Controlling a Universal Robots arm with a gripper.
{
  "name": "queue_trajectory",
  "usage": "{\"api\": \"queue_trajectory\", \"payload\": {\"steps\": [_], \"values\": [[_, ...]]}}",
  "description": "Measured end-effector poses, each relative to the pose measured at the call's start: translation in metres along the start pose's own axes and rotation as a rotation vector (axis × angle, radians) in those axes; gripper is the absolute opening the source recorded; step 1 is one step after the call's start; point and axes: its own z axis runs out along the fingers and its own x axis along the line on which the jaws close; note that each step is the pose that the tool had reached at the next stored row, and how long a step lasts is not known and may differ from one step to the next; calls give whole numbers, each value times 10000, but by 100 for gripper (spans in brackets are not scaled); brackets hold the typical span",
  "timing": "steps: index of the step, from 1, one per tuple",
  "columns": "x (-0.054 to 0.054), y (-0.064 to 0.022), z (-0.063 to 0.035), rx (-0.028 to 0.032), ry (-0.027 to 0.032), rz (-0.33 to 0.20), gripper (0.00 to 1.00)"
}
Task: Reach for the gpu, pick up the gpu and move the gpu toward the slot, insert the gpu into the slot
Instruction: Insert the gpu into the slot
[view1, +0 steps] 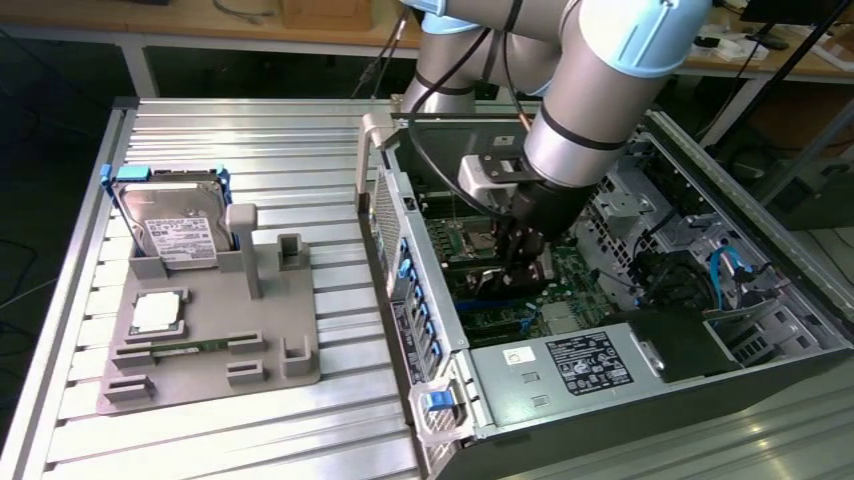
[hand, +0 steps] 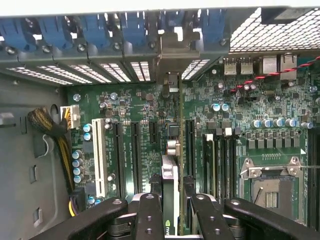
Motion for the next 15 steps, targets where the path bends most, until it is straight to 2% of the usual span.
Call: {"api": "queue_trajectory", "payload": {"steps": [6, 15], "values": [[2, 36, 25, 0, 0, 0, 27], [2, 47, 40, 0, 0, 0, 27]]}}
